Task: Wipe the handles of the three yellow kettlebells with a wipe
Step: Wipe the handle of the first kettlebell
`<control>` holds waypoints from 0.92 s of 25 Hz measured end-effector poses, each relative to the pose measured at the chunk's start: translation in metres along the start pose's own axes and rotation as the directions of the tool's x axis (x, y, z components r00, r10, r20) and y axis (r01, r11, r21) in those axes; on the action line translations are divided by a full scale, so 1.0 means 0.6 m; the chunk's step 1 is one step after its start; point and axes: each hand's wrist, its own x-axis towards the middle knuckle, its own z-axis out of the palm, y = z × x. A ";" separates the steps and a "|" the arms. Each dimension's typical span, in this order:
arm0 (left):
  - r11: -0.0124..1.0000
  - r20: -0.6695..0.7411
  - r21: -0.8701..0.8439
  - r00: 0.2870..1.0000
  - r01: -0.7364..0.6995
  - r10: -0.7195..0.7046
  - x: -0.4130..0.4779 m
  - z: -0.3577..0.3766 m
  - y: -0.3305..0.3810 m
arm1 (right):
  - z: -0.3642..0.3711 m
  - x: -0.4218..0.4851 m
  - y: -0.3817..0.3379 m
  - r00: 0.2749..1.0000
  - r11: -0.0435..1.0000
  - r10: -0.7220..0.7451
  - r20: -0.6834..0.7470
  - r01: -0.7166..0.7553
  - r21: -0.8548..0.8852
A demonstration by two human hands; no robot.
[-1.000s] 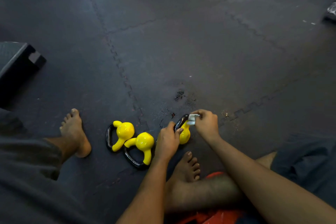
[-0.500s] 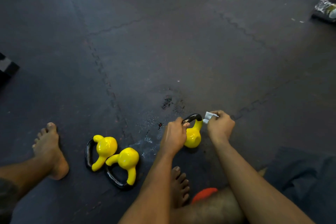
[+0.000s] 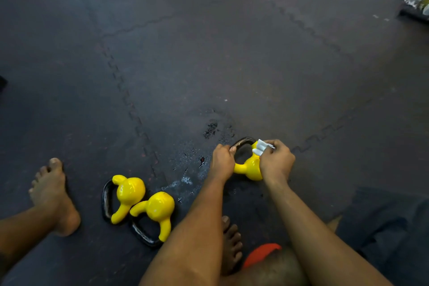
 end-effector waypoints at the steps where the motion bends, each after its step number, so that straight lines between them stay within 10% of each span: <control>1: 1.000 0.021 0.031 1.000 -0.003 0.002 0.002 -0.006 -0.007 | 0.004 -0.005 0.001 1.000 1.000 -0.020 0.023 0.020 -0.010; 10: 0.999 0.148 -0.006 0.988 -0.050 0.050 -0.060 -0.071 -0.062 | 0.018 -0.053 0.005 0.955 0.978 -0.180 0.235 0.198 -0.058; 17: 0.997 -0.158 -0.048 0.986 0.052 -0.059 -0.158 -0.183 -0.138 | 0.029 -0.123 -0.013 0.830 0.956 -0.272 0.488 0.293 0.034; 23: 0.901 -0.452 -0.144 0.782 0.409 -0.428 -0.283 -0.218 -0.221 | 0.066 -0.197 -0.017 0.713 0.865 -0.389 0.583 0.500 -0.033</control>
